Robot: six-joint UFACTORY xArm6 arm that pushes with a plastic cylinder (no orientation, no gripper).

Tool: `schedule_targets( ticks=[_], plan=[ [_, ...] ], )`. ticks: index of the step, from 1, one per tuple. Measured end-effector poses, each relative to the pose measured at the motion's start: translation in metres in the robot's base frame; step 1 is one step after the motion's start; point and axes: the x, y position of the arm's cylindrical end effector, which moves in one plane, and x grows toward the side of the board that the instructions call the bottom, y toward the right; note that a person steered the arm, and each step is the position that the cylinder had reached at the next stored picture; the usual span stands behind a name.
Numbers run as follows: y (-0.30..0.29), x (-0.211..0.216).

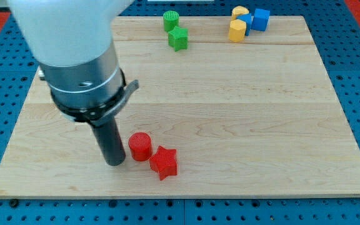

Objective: Point your arm at top left

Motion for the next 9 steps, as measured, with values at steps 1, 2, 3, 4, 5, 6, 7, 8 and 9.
schedule_targets(
  ticks=[1,2,3,4,5,6,7,8,9],
  plan=[
    [-0.046,0.000],
    [-0.127,0.004],
    [-0.189,-0.006],
    [-0.190,-0.034],
    [-0.190,-0.080],
    [-0.189,-0.093],
    [-0.179,-0.107],
    [-0.141,-0.133],
    [-0.111,-0.162]
  ],
)
